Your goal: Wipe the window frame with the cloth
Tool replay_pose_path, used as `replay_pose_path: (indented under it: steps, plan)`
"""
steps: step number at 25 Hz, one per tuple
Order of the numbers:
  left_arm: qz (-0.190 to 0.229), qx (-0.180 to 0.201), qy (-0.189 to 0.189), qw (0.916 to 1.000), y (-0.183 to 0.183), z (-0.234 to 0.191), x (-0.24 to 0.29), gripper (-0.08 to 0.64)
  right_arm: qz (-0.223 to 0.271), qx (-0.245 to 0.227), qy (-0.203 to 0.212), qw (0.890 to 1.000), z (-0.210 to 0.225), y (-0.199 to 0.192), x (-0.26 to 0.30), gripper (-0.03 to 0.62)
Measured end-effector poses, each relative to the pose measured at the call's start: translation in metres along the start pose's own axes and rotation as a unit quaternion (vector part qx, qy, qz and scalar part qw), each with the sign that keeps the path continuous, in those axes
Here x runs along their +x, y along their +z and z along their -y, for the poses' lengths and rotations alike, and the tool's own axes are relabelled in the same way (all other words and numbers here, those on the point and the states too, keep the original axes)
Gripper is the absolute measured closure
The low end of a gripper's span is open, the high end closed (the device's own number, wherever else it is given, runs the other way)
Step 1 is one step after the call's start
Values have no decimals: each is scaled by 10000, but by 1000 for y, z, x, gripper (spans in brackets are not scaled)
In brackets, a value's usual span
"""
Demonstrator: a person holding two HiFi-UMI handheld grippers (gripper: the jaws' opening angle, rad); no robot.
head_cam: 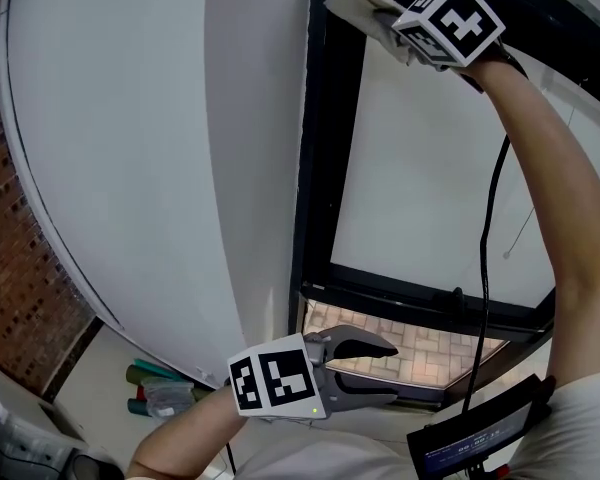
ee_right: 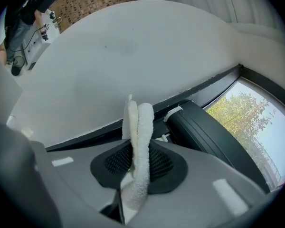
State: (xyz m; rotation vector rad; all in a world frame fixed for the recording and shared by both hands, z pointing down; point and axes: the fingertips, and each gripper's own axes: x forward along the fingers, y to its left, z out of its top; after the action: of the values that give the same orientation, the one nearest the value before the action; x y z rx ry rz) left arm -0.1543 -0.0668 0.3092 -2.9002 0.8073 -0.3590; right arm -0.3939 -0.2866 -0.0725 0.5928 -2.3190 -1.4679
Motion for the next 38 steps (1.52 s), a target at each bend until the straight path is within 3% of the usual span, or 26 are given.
replay_pose_path:
  steps: [10,19,38]
  plan:
    - [-30,2,-57,10000,-3,9,5,318,224,-112,160,9996,-60,-25,-22,520]
    - [49,-43,-90,9999,-2,15,15,318,-90,19,648,9979,-146,-98,-31,520]
    - [-41,-305,104,9995,-21,19,2,318,-1205,-194,1800,9761,-398,-246,6,520]
